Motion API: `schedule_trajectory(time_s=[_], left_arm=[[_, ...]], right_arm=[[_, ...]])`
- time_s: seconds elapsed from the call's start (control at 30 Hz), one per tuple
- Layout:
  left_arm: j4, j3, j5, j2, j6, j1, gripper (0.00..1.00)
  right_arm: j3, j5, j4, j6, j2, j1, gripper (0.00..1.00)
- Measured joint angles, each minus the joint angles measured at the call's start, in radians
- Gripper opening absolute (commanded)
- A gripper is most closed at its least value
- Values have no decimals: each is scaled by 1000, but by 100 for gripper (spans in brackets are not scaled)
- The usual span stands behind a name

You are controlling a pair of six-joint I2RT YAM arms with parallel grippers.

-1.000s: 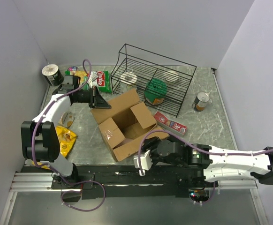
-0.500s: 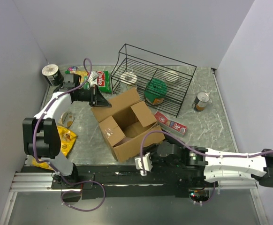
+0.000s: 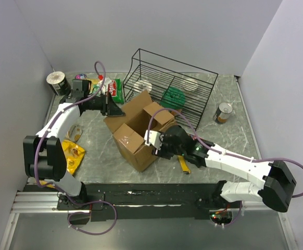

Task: Unpack the express box

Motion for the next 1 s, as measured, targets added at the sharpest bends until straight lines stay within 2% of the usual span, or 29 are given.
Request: schedule_trajectory(time_s=[0.17,0.33,0.5,0.6,0.7,0.87,1.0], left_arm=[[13,-15,-31,-33,13,-46,1],[-9,-15,-53,-51,13,-64,1],[-26,-11,-55,-55,10,-76,1],[-32,-8,-55,-55,10,-76,1],[-35,-6,-55,-55,11,-76,1],[-37,-7,-54,-59,11,-79,1],[-47,-11,-55,-75,13,-84,1]], right_arm=[[51,-55,-149,14,13,-10,55],[246,-116,-416,-2,7,-10,52],[360,-133,-520,-55,-116,-10,49],[387,-135,-512,-84,-201,-10,45],[425,-134,-458,-92,-190,-10,43],[536,-110,-322,-97,33,-10,37],[544,-82,-259,-95,236,-10,36]])
